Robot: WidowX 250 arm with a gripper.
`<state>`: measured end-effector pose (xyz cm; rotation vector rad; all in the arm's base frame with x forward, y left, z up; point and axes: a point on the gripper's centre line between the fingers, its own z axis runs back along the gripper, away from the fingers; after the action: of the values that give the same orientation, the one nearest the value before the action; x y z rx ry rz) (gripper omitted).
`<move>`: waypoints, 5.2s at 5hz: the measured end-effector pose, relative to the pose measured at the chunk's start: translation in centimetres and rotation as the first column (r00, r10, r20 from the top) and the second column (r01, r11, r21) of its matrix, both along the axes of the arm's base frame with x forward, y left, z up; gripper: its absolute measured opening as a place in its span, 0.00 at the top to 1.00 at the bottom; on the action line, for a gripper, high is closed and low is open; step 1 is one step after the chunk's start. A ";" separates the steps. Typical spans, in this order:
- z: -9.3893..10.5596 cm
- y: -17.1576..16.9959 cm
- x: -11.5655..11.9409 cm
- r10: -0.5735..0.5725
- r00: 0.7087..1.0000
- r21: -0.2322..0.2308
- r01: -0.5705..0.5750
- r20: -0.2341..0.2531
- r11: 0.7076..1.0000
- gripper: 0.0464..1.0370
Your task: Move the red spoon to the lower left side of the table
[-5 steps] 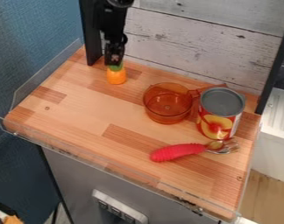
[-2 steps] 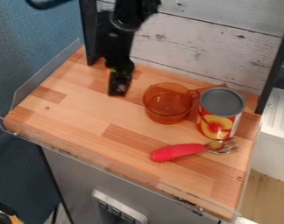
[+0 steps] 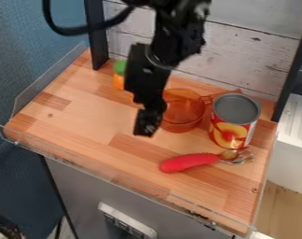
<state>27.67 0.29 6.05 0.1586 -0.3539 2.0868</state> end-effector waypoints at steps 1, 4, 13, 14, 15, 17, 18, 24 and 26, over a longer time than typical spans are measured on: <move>-1.7 -1.5 -0.4 0.008 0.999 0.006 -0.008 -0.040 1.000 0.04; -5.1 -5.5 -0.5 -0.082 0.992 0.022 0.085 -0.098 0.996 0.04; -0.4 3.1 1.1 0.034 0.999 -0.018 -0.034 -0.017 0.999 0.62; 0.8 6.9 1.6 0.175 0.984 -0.015 -0.175 0.009 0.984 0.62; 1.4 10.6 1.7 0.320 0.947 -0.009 -0.320 0.020 0.947 0.62; -0.2 16.7 2.0 0.565 0.825 0.053 -0.563 -0.025 0.825 0.62; -1.4 18.6 1.9 0.674 0.735 0.079 -0.669 -0.077 0.739 0.62; -6.1 19.1 -0.1 0.753 0.626 0.161 -0.737 -0.200 0.656 0.26; -5.2 18.9 0.0 0.734 0.652 0.138 -0.722 -0.192 0.678 0.03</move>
<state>27.63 19.19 0.90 0.6730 -0.2069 2.8252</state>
